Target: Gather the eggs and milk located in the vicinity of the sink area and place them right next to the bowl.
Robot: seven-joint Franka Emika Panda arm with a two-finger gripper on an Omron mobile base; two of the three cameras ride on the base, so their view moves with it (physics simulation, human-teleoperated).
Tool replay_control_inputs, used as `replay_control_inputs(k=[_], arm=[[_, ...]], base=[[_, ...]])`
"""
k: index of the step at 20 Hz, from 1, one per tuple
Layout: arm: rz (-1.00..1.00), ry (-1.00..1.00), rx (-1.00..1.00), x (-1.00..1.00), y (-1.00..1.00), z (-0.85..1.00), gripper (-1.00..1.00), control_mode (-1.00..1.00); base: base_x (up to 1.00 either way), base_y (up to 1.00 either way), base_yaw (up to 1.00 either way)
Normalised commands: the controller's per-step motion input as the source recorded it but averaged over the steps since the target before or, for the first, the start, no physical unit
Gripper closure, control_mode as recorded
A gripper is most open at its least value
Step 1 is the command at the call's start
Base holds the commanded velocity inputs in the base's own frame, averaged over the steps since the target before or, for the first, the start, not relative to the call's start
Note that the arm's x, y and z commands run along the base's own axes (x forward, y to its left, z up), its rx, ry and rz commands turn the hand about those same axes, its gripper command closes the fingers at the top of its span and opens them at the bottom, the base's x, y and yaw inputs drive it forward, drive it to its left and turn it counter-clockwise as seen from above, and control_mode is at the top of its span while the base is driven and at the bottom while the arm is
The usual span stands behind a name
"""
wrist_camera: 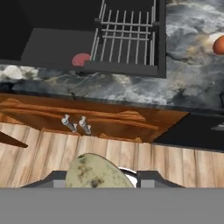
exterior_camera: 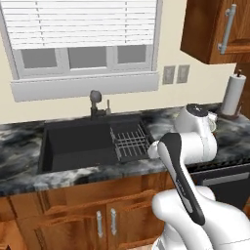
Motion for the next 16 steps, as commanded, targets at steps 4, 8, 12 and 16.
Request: replay_control_inputs(k=[4,8,12,16], arm=[[0.0,0.0,0.0,0.0,0.0,0.0,1.0,1.0],[0.0,0.0,0.0,0.0,0.0,0.0,1.0,1.0],[0.0,0.0,0.0,0.0,0.0,0.0,1.0,1.0],[0.0,0.0,0.0,0.0,0.0,0.0,1.0,1.0]], base=[[0.29,-1.0,0.0],[0.46,-0.86,0.0],[0.18,-0.35,0.04],[0.43,-0.02,0.0]])
